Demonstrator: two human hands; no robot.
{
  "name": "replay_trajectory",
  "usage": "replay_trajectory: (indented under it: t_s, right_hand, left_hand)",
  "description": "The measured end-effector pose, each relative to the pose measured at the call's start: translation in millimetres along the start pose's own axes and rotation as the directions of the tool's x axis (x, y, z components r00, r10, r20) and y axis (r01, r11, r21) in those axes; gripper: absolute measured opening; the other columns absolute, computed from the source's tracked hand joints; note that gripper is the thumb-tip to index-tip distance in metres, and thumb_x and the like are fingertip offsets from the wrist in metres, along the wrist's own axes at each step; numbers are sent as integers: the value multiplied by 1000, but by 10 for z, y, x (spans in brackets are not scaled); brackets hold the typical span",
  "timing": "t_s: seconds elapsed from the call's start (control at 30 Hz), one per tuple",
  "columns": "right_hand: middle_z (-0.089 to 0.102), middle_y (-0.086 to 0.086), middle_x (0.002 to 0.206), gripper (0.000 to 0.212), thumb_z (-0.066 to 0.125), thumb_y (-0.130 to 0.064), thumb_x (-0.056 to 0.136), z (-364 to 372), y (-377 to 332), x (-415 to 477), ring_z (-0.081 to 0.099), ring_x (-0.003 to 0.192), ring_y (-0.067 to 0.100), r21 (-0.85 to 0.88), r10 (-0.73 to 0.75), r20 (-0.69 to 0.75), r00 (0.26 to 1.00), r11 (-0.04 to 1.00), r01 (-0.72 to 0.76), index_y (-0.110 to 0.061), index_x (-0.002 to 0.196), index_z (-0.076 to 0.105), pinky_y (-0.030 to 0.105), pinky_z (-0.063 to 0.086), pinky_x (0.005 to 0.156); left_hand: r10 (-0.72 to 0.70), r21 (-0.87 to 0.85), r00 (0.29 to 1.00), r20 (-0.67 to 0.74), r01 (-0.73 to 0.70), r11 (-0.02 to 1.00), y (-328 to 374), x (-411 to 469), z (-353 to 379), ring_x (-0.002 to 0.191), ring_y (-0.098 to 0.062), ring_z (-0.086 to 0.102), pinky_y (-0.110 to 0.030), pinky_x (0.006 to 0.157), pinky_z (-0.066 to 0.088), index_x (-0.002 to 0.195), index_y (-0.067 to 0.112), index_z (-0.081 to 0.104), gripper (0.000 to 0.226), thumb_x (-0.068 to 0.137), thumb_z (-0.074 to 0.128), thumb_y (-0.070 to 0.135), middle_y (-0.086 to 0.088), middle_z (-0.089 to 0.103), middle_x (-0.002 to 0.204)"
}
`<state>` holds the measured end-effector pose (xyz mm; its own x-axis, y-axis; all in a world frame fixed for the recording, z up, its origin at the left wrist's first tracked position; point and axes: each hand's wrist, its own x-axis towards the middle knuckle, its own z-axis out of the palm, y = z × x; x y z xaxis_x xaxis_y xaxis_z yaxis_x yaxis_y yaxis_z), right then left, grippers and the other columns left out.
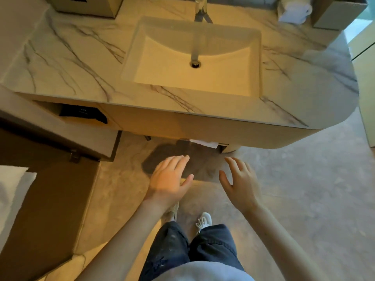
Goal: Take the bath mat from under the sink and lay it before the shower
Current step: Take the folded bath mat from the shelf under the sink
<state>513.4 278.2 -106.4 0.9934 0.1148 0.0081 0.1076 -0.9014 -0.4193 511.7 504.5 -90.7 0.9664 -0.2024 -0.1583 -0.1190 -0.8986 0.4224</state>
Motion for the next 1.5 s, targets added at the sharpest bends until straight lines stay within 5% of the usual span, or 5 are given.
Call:
replay_trajectory:
  t_s: [0.13,0.6,0.93,1.27,1.5]
  right_hand:
    - [66,9,116,38,55,-32,90,299,-148,239,61,104,27,-24,38,-32,999,999,-38,-10,121,59,38,52,81]
    - [64,10,123,42,53,-32,94,1333,4,596,58,110,28,4,161,79,984,987,-162,-9,128,57,40,48,90]
    - [66,11,120,44,50,-37,95,3259,1059,636,60,108,26,-59,107,12,994,993,-106,-8,126,61,39,51,91]
    - [61,8,130,51,40,-48,96,5422,2265,870,59,115,28,-239,82,120,989,970,-52,-17,132,55,41,49,95]
    - [61,10,128,51,41,-44,96,5969,2658,1154,59,111,30,-204,-10,55,998,979,21,-12,133,56,40,49,92]
  left_hand:
    - [59,-17,997,43,-58,998,-329,300,71,124,-20,51,-37,101,41,134,15,54,54,89,48,43,-1,59,132]
    - [137,7,981,135,-140,990,-1028,882,854,131,-19,41,-34,108,32,143,16,42,57,94,41,46,-1,50,141]
    - [136,26,988,70,-138,990,-1718,1410,2766,125,-21,48,-36,104,36,140,16,48,55,92,49,44,-2,56,135]
    - [238,84,971,25,-239,967,-2723,2190,4997,120,-25,54,-33,99,40,136,17,54,58,86,50,46,-3,58,134]
    - [242,76,970,15,-242,967,-3157,2577,5708,134,-18,34,-32,110,28,149,28,31,61,93,41,51,5,37,150]
